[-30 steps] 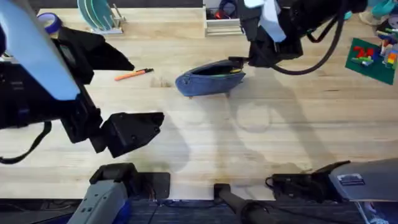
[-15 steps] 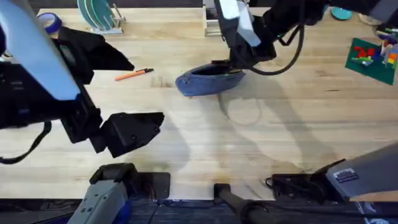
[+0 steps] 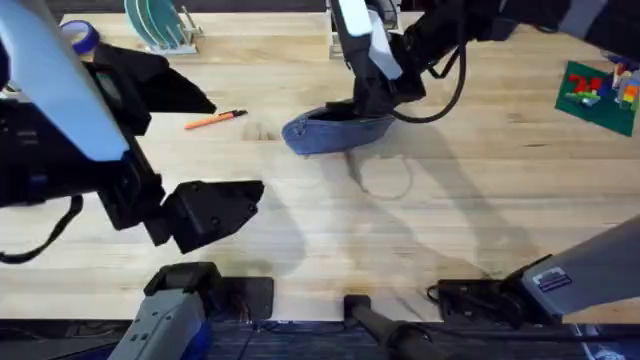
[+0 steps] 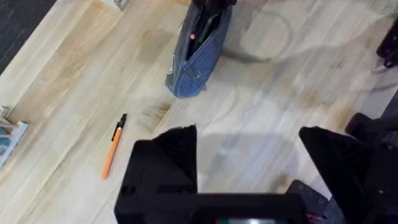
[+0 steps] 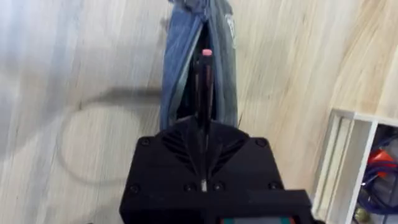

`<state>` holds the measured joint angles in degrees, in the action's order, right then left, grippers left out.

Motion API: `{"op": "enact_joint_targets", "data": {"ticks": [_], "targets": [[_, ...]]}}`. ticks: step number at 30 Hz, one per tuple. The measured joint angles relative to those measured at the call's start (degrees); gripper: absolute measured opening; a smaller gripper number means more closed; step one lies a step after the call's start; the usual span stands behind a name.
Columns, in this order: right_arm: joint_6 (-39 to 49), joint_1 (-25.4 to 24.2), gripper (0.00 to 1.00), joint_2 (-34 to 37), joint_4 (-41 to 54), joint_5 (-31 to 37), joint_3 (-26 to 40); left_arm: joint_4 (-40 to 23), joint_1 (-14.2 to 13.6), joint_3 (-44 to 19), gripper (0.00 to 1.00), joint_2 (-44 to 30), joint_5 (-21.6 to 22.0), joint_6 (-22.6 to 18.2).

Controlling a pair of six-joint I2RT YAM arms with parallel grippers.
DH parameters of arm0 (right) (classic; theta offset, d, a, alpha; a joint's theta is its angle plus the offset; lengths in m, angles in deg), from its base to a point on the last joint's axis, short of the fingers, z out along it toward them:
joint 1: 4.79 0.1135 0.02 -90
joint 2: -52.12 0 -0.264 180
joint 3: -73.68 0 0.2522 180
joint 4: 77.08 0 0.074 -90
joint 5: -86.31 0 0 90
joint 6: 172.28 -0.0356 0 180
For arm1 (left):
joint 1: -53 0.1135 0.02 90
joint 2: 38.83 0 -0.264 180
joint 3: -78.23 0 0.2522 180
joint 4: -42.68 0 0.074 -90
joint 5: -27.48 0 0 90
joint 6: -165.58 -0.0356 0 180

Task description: Unzip the bag, pick up the pens from the table one at a time and place them inside, then zip the bag closed.

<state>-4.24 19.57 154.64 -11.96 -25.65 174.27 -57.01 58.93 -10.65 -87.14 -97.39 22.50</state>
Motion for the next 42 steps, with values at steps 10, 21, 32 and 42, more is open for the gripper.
{"op": "enact_joint_targets", "data": {"ticks": [10, 21, 32, 42], "targets": [[0.0, 0.3, 0.060, 1.5, -1.0, -1.7, 0.0, 0.0, 0.0, 0.0, 0.995, 0.0, 0.0, 0.0], [0.0, 0.3, 0.129, 4.3, -1.3, -1.7, 0.0, 0.0, 0.0, 0.0, 0.994, 0.0, 0.0, 0.0], [-0.5, 0.3, 0.462, 4.3, -1.9, -1.7, 0.0, 0.0, 0.0, 0.0, 0.995, 0.0, 0.0, 0.0], [-1.7, 0.3, 0.995, 4.3, -2.2, -1.7, 0.0, 0.0, 0.0, 0.0, 0.994, 0.0, 0.0, 0.0]]}}
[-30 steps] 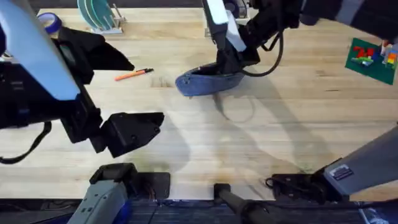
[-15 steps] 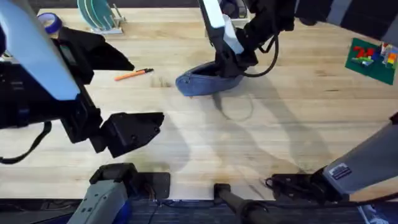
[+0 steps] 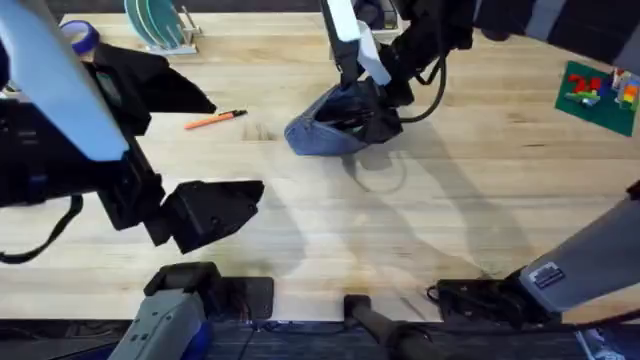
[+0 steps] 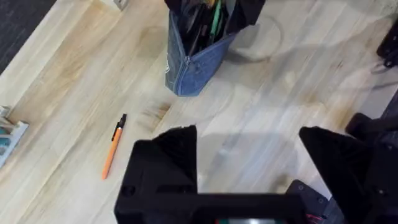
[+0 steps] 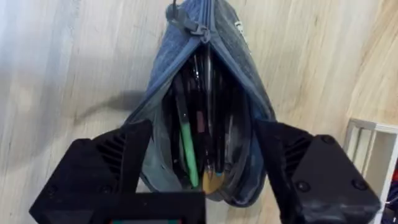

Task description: Unzip the bag, pick up the pens from the table one at a time and place them inside, then zip the bag closed.

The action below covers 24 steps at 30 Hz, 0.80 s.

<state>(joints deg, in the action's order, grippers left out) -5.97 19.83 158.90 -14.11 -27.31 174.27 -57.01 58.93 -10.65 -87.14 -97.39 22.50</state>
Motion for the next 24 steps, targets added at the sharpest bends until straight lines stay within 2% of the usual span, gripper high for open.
{"op": "enact_joint_targets", "data": {"ticks": [13, 24], "targets": [[-4.3, 0.0, 0.996, -1.0, 0.2, 2.2, 0.0, 0.0, 0.0, 0.0, 0.994, 0.0, 0.0, 0.0], [-12.1, 0.1, 0.997, -11.2, 4.4, 7.3, 0.0, 0.0, 0.0, 0.0, 0.993, 0.0, 0.0, 0.0]]}}
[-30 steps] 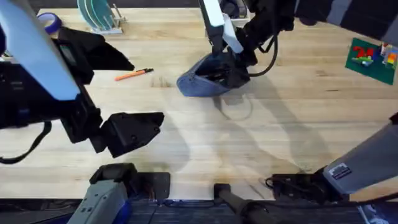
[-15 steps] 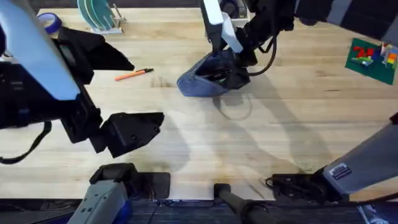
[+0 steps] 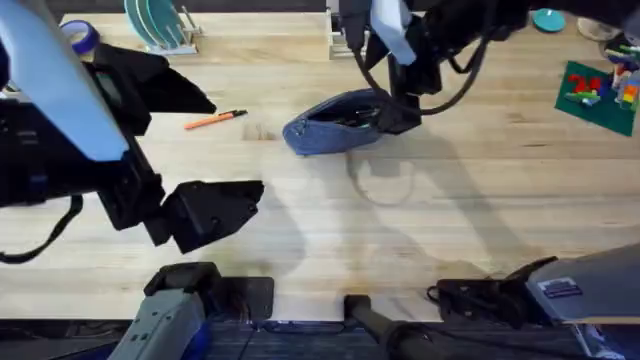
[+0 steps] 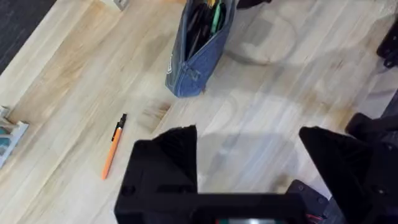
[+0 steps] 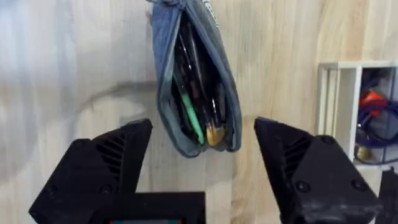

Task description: Unzip the bag, pick up the pens from the table one at a time and place them inside, then zip the bag closed.

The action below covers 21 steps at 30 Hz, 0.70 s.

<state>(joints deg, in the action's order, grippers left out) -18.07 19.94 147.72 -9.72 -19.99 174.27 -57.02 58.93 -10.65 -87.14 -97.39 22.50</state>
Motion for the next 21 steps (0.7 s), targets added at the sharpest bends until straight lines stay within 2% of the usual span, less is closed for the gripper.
{"op": "enact_joint_targets", "data": {"ticks": [6, 14, 16, 21], "targets": [[-6.4, -0.5, 0.996, -3.9, 0.9, 0.3, 0.0, 0.0, 0.0, 0.0, 0.994, 0.0, 0.0, 0.0], [-17.5, -3.4, 0.997, -8.4, 0.8, 1.7, -0.5, 0.0, 0.0, 0.0, 0.994, 0.0, 0.0, 0.0], [-21.7, -4.0, 0.997, -11.6, 0.5, 5.3, -3.8, 0.0, 0.0, 0.0, 0.995, 0.0, 0.0, 0.0], [-26.1, -5.4, 0.997, -15.1, 0.7, 8.1, -8.0, 0.0, 0.0, 0.0, 0.995, 0.0, 0.0, 0.0]]}}
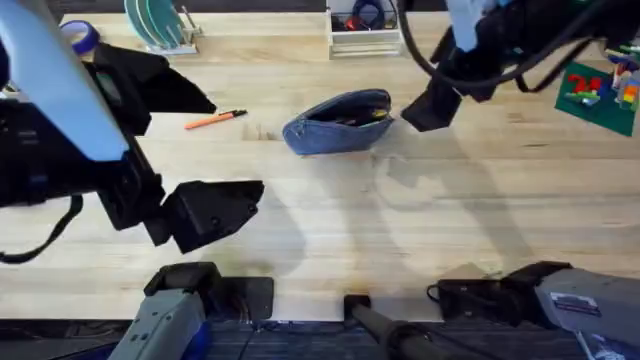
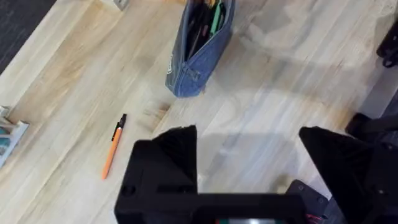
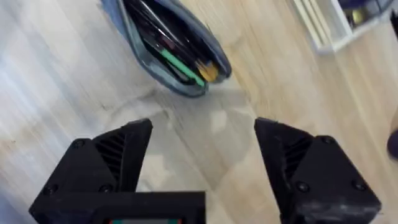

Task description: Unzip the bag, pick up the pens from the table one at a time and place them inside, then zip the bag closed.

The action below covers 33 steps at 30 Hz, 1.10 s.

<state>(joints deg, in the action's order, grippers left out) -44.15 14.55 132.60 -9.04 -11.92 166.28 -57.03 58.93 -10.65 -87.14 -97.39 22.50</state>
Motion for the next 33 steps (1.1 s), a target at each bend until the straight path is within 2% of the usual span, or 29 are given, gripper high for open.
{"op": "enact_joint_targets", "data": {"ticks": [7, 21, 27, 33], "targets": [[-6.3, -2.5, 0.997, -6.3, 0.0, 1.2, -3.8, 0.0, 0.0, 0.0, 0.995, 0.0, 0.0, 0.0], [-9.5, -6.1, 0.997, -20.4, 0.7, 1.4, -15.7, 0.0, 0.0, 0.0, 0.993, 0.0, 0.0, 0.0], [-10.8, -8.3, 0.997, -25.0, 1.4, 1.4, -17.7, 0.0, 0.0, 0.0, 0.994, 0.0, 0.0, 0.0], [-11.0, -8.4, 0.997, -25.5, 1.4, 1.4, -17.9, 0.0, 0.0, 0.0, 0.993, 0.0, 0.0, 0.0]]}}
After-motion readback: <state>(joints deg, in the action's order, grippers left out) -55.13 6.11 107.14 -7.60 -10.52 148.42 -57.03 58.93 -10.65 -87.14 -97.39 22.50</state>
